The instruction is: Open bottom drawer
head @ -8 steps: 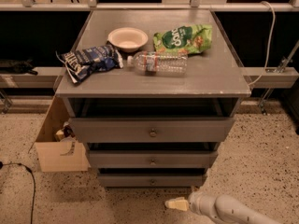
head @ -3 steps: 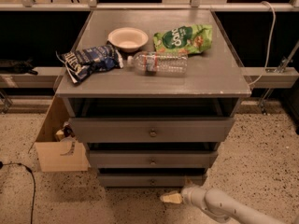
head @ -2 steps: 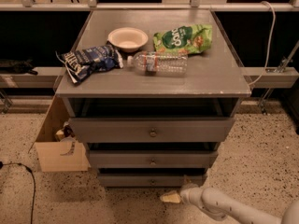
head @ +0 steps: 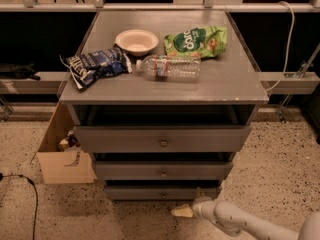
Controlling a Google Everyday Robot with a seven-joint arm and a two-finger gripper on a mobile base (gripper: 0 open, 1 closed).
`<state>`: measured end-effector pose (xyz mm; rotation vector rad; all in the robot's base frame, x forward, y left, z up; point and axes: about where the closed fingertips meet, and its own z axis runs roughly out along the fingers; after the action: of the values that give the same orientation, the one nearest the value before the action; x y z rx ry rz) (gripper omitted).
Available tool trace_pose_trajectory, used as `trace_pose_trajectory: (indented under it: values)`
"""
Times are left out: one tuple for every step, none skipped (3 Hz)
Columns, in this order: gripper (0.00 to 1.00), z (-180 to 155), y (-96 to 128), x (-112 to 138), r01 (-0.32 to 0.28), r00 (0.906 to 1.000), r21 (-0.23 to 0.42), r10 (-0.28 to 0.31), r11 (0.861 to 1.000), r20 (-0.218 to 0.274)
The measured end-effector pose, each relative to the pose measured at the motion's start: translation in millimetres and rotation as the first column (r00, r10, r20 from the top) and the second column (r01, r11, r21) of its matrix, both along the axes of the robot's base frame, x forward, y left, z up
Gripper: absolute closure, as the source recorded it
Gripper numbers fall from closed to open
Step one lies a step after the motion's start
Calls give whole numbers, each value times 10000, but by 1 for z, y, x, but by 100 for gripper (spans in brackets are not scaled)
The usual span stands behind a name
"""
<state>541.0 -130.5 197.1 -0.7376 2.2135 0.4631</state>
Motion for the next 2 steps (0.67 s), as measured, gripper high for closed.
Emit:
trace_pose_trajectory:
  values:
    - [0, 2, 3, 5, -51, 9999, -132, 53, 9999, 108]
    - [0, 22, 12, 35, -148, 9951, -898, 234, 9959, 961]
